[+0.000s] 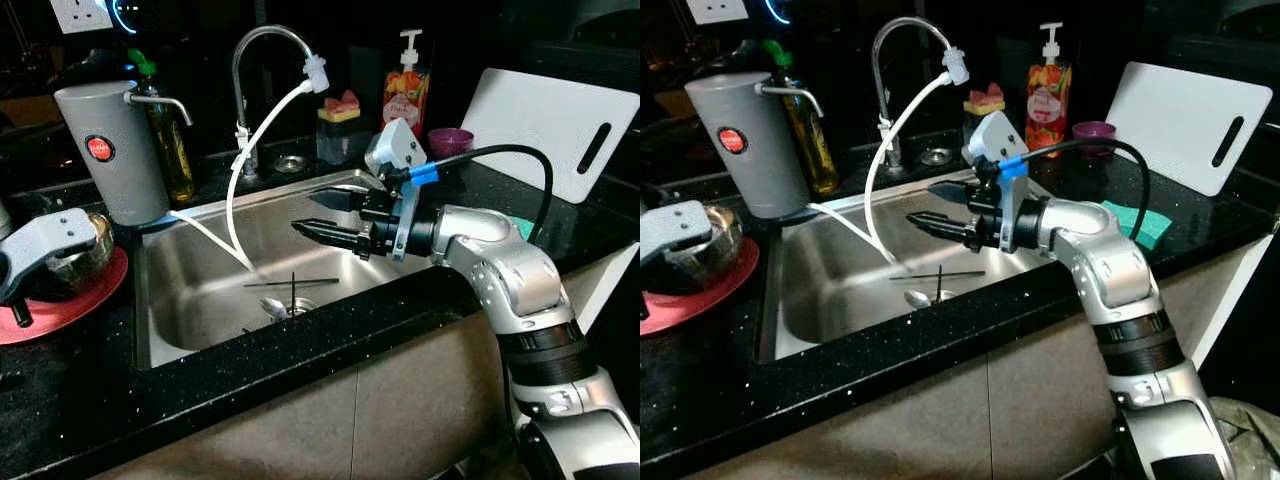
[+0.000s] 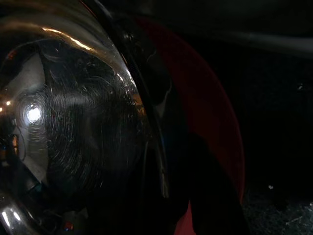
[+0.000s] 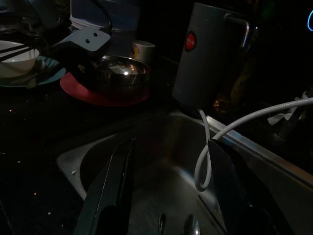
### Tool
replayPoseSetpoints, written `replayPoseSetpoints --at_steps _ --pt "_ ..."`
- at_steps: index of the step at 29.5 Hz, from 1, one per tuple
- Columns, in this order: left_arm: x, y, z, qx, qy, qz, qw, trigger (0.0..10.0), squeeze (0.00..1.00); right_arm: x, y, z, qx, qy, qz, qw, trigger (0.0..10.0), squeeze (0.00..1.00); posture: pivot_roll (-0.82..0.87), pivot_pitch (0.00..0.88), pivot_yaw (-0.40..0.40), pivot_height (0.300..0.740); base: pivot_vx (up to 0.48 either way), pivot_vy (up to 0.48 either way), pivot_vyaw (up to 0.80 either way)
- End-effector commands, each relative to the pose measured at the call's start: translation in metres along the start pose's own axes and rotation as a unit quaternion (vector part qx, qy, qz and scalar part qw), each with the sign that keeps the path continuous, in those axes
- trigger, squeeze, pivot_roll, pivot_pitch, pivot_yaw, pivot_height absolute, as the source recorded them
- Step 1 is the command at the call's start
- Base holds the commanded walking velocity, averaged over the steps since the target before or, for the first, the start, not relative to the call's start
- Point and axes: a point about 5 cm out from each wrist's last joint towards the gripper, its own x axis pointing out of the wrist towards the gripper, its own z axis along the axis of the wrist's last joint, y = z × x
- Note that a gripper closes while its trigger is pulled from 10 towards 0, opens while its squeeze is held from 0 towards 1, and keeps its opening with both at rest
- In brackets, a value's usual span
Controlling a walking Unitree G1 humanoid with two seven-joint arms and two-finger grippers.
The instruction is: Kitchen organization
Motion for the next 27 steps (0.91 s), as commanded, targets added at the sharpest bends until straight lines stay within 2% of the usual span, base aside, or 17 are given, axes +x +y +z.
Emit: replayPoseSetpoints --at_steps 1,3,7,8,9,10,12,15,17,19,20,21,22,23,24,27 --pt "-0.001 0.001 0.007 0.017 -0.005 -0.006 1.0 0.0 0.0 0.002 0.0 0.005 -0.008 -0.008 0.007 1.0 10.0 0.0 0.09 0.099 0.032 0.74 0.0 0.0 0.0" --pt "-0.001 0.002 0.01 0.026 -0.007 -0.008 1.0 0.0 0.0 0.002 0.0 0.005 -0.008 -0.008 0.007 1.0 10.0 0.0 0.09 0.099 0.032 0.74 0.0 0.0 0.0" --pt "-0.005 0.009 0.033 0.062 -0.038 -0.001 0.997 0.0 0.0 0.002 0.0 0.006 -0.008 -0.008 0.006 1.0 10.0 0.0 0.09 0.1 0.031 0.74 0.0 0.0 0.0" --pt "-0.009 0.012 0.043 0.08 -0.049 0.008 0.996 10.0 0.0 0.002 0.0 0.006 -0.008 -0.007 0.006 1.0 10.0 0.0 0.09 0.1 0.031 0.74 0.0 0.0 0.0" --pt "-0.009 0.012 0.043 0.08 -0.049 0.008 0.996 10.0 0.0 0.002 0.0 0.006 -0.008 -0.007 0.006 1.0 10.0 0.0 0.09 0.1 0.031 0.74 0.0 0.0 0.0" --pt "-0.016 0.018 0.059 0.108 -0.068 0.022 0.992 10.0 0.0 0.002 0.0 0.006 -0.008 -0.007 0.006 1.0 10.0 0.0 0.08 0.103 0.034 0.74 0.0 0.0 0.0" --pt "-0.02 0.02 0.065 0.119 -0.075 0.027 0.99 10.0 0.0 0.001 0.0 0.006 -0.008 -0.007 0.006 1.0 10.0 0.0 0.08 0.103 0.034 0.74 0.0 0.0 0.0" --pt "-0.038 0.024 0.1 0.182 -0.135 0.016 0.974 10.0 0.0 0.0 0.0 0.006 -0.007 -0.005 0.004 1.0 10.0 0.0 0.07 0.108 0.035 0.74 0.0 0.0 0.0" --pt "-0.042 0.024 0.109 0.205 -0.148 0.005 0.968 10.0 0.0 -0.001 0.0 0.006 -0.007 -0.005 0.003 1.0 10.0 0.0 0.07 0.108 0.034 0.74 0.0 0.0 0.0" --pt "-0.037 0.014 0.118 0.241 -0.154 -0.044 0.957 10.0 0.0 -0.001 0.0 0.006 -0.007 -0.005 0.003 1.0 10.0 0.0 0.07 0.108 0.034 0.74 0.0 0.0 0.0" --pt "-0.029 0.006 0.121 0.267 -0.149 -0.078 0.949 10.0 0.0 0.0 0.0 0.006 -0.006 -0.006 0.003 1.0 10.0 0.0 0.08 0.107 0.036 0.74 0.0 0.0 0.0" --pt "-0.029 0.006 0.121 0.267 -0.149 -0.078 0.949 10.0 0.0 0.0 0.0 0.006 -0.006 -0.006 0.003 1.0 10.0 0.0 0.08 0.107 0.036 0.74 0.0 0.0 0.0" --pt "-0.024 0.0 0.121 0.283 -0.145 -0.1 0.943 10.0 0.0 0.0 0.0 0.006 -0.006 -0.007 0.003 1.0 10.0 0.0 0.08 0.107 0.036 0.74 0.0 0.0 0.0" --pt "-0.006 -0.013 0.115 0.294 -0.134 -0.141 0.936 10.0 0.0 0.0 0.001 0.006 -0.004 -0.01 0.002 1.0 10.0 0.0 0.08 0.107 0.036 0.74 0.0 0.0 0.0" --pt "-0.006 -0.013 0.115 0.294 -0.134 -0.141 0.936 10.0 0.0 0.0 0.001 0.006 -0.004 -0.01 0.002 1.0 10.0 0.0 0.08 0.107 0.036 0.74 0.0 0.0 0.0" --pt "0.012 -0.026 0.105 0.296 -0.118 -0.17 0.932 10.0 0.0 0.0 0.001 0.005 -0.002 -0.01 0.001 1.0 10.0 0.0 0.07 0.108 0.038 0.74 0.0 0.0 0.0"
